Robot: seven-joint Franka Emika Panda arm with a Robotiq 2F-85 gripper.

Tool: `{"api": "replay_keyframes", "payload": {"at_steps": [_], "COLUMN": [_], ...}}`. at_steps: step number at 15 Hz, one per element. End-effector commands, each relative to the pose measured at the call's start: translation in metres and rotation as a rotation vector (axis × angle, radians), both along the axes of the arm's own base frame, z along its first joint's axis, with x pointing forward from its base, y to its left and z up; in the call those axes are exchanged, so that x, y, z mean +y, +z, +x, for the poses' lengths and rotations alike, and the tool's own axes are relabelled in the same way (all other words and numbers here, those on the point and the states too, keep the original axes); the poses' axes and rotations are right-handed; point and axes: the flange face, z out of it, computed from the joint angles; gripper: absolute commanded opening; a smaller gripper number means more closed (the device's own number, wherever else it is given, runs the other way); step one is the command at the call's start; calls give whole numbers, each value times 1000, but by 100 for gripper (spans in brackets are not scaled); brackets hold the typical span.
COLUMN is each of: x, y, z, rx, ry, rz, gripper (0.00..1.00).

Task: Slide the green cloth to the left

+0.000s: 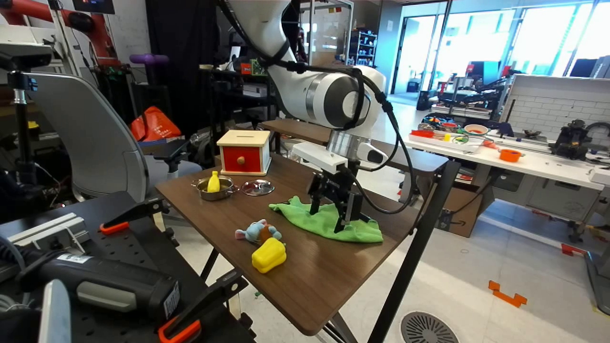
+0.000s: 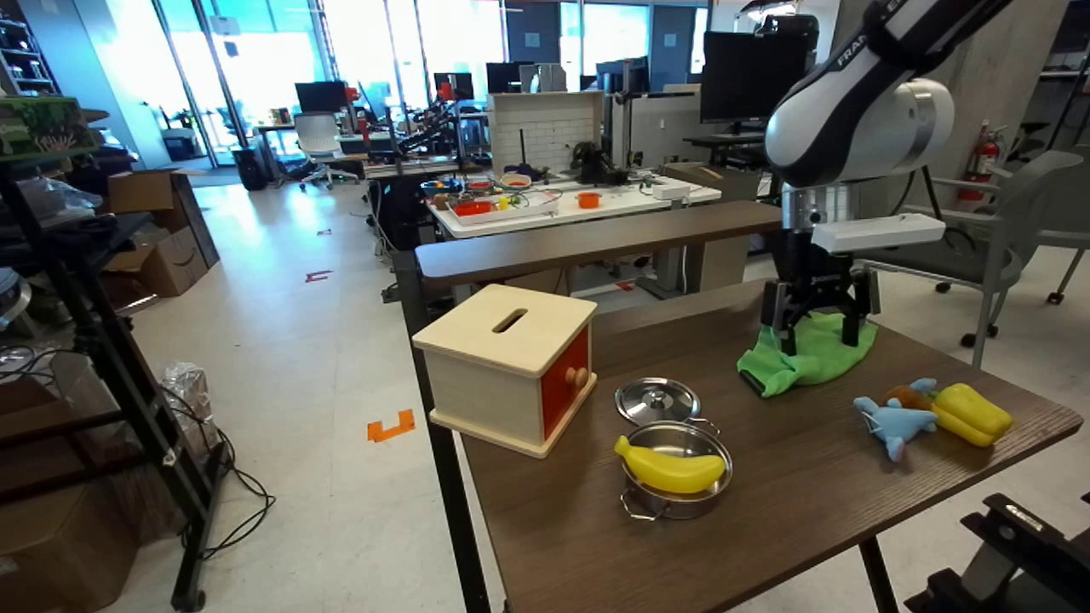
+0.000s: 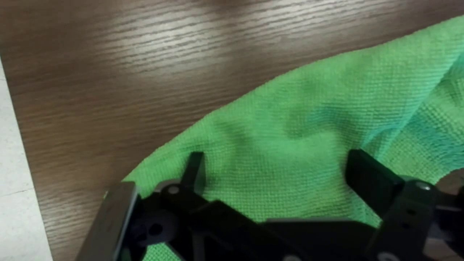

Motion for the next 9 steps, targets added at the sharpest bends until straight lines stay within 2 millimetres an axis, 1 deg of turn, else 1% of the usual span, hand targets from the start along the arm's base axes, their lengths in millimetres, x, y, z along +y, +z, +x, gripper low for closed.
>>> {"api": "replay_keyframes", "payload": {"at_steps": [1, 4, 6, 7, 8, 9], "x": [24, 48, 69, 83, 91, 105], "y": [-22, -33, -39, -42, -40, -41], "z": [18, 23, 24, 23, 25, 25], "rx": [10, 20, 27, 30, 29, 32], "ry": [43, 97, 140, 166, 187, 213], "rz": [-36, -47, -44, -43, -47, -44], "gripper": [100, 100, 100, 100, 100, 100]}}
